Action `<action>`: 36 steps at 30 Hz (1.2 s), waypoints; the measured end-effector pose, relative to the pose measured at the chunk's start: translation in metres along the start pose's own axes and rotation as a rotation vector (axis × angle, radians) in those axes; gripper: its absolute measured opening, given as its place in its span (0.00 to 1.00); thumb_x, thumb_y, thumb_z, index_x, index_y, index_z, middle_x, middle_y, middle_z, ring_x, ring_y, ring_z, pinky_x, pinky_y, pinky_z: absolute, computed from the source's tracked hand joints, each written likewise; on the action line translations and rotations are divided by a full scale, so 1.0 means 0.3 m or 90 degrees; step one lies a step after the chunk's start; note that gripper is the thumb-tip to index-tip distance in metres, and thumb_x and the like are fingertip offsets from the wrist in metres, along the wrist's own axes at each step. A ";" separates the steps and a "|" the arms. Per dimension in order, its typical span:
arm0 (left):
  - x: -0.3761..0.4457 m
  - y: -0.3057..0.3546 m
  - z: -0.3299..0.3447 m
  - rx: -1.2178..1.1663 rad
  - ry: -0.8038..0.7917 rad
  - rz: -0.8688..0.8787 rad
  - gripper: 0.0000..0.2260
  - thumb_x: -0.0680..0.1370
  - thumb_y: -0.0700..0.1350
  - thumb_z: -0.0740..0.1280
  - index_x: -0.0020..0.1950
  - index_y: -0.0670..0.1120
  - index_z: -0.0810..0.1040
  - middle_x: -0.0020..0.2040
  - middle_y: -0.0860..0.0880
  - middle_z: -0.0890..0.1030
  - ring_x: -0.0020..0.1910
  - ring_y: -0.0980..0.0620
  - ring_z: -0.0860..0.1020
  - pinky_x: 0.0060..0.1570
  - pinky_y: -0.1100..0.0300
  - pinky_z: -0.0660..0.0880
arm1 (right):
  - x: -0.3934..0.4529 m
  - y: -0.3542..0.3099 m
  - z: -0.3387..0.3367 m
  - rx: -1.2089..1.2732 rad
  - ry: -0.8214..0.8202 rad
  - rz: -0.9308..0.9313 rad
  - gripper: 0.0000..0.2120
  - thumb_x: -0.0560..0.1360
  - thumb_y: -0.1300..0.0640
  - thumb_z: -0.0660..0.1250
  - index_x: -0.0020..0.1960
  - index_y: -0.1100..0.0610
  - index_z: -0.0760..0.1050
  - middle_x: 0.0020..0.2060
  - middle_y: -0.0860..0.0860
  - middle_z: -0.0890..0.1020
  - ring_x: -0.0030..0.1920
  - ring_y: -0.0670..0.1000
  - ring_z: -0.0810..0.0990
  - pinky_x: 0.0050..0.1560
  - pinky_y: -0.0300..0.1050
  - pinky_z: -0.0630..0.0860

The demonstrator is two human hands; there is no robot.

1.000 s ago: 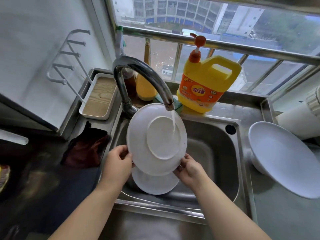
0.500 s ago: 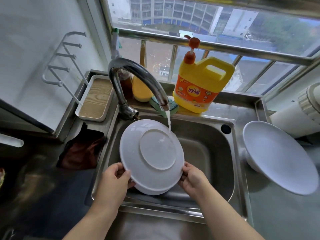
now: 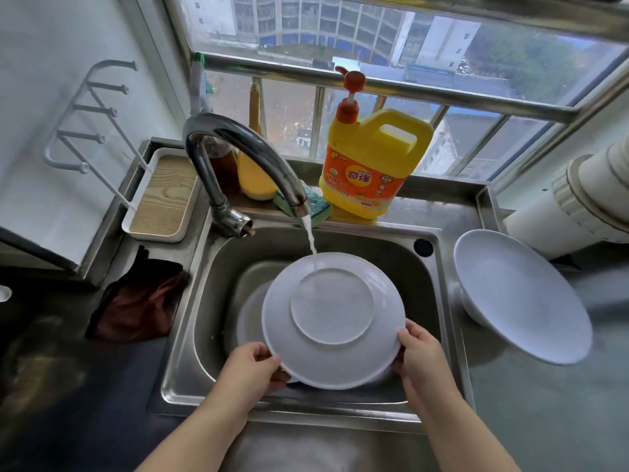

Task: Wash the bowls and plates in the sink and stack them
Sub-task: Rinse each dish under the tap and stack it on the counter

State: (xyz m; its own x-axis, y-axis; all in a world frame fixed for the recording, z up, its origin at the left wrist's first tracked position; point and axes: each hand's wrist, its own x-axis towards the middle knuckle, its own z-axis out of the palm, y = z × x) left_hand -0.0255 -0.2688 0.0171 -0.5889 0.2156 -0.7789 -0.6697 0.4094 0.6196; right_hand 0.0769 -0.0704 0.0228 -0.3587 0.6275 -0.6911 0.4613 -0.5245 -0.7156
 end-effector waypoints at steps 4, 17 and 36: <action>0.034 0.001 0.030 -0.038 -0.018 -0.056 0.08 0.81 0.34 0.59 0.48 0.33 0.77 0.31 0.43 0.81 0.29 0.51 0.81 0.33 0.60 0.80 | -0.032 -0.027 -0.009 -0.004 -0.019 -0.032 0.11 0.82 0.62 0.56 0.52 0.58 0.77 0.48 0.56 0.83 0.53 0.56 0.80 0.59 0.55 0.76; 0.079 0.155 0.077 -0.491 -0.040 -0.097 0.07 0.80 0.32 0.58 0.55 0.33 0.73 0.43 0.38 0.79 0.42 0.46 0.79 0.29 0.60 0.80 | -0.095 -0.074 0.195 0.209 -0.133 -0.004 0.14 0.73 0.73 0.65 0.57 0.64 0.73 0.50 0.59 0.82 0.51 0.56 0.82 0.44 0.45 0.82; 0.113 0.215 0.085 -0.461 -0.099 -0.010 0.10 0.81 0.34 0.57 0.60 0.36 0.73 0.45 0.40 0.81 0.42 0.48 0.80 0.31 0.62 0.80 | -0.042 -0.078 0.184 0.383 -0.199 0.115 0.12 0.76 0.69 0.61 0.58 0.64 0.74 0.48 0.61 0.84 0.46 0.56 0.84 0.43 0.46 0.83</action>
State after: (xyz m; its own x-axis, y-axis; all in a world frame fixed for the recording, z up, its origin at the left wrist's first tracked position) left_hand -0.0771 -0.2125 0.0281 -0.5416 0.3603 -0.7595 -0.8402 -0.2617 0.4750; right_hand 0.0258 -0.0978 0.0426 -0.5767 0.3536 -0.7365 0.0387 -0.8887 -0.4569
